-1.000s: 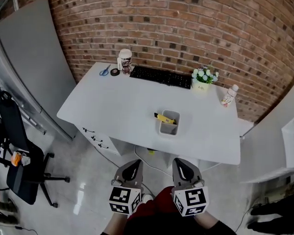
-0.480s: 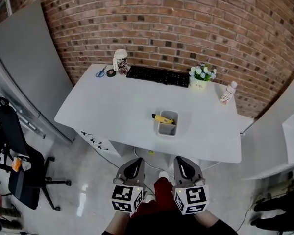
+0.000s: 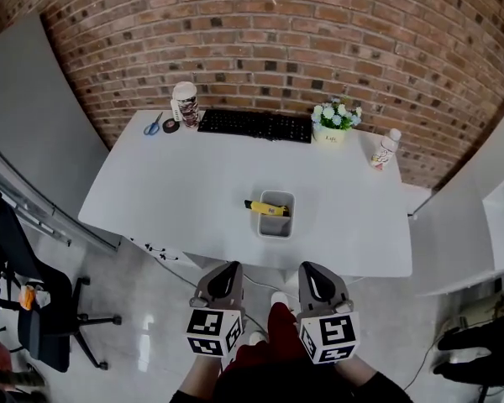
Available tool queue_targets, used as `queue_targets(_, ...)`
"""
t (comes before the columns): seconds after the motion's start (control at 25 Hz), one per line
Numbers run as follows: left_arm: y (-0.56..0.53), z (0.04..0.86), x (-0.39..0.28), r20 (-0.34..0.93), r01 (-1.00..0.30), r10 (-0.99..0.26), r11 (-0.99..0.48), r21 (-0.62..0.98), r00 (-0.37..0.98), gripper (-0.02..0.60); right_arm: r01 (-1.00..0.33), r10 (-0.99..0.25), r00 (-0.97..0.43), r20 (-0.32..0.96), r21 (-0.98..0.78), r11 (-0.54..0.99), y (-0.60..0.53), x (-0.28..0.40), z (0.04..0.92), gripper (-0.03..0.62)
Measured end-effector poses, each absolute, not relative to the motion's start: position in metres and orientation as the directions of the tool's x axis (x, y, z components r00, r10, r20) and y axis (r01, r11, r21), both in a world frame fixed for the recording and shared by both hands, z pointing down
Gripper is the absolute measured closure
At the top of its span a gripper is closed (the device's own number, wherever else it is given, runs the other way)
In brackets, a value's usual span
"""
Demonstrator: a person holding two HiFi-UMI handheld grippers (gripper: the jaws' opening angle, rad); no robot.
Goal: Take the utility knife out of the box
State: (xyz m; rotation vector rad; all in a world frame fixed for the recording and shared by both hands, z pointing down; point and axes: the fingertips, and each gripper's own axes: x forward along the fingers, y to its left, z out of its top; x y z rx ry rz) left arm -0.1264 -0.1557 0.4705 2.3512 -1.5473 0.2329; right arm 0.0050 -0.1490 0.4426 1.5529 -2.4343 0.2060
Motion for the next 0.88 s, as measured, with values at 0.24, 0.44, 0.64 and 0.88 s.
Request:
queue_targets(0.24,-0.187,0.476,-0.114,0.329,-0.908,-0.847,-0.370,0.197,0.417,0.543,-0.915,-0.875,-0.385,0.292,0.002,0.404,-0.177,0.017,0.446,0.586)
queue_targets(0.44,-0.213,0.486,-0.105,0.354,-0.905,-0.834,-0.375,0.201,0.424,0.529,-0.921,-0.877,-0.373,0.302,-0.008,0.389,-0.201,0.026,0.452,0.586)
queue_targets(0.64,-0.238,0.497,-0.100,0.386,-0.903,-0.817,-0.371,0.217,0.429,0.495,-0.925,-0.877,-0.366,0.312,-0.013,0.381,-0.225,0.033,0.456,0.586)
queue_targets(0.88,-0.265,0.511,-0.094,0.416,-0.897,-0.798,-0.353,0.266,0.437,0.461,-0.926,-0.870,-0.362,0.336,-0.020,0.377,-0.250,0.040,0.464,0.586)
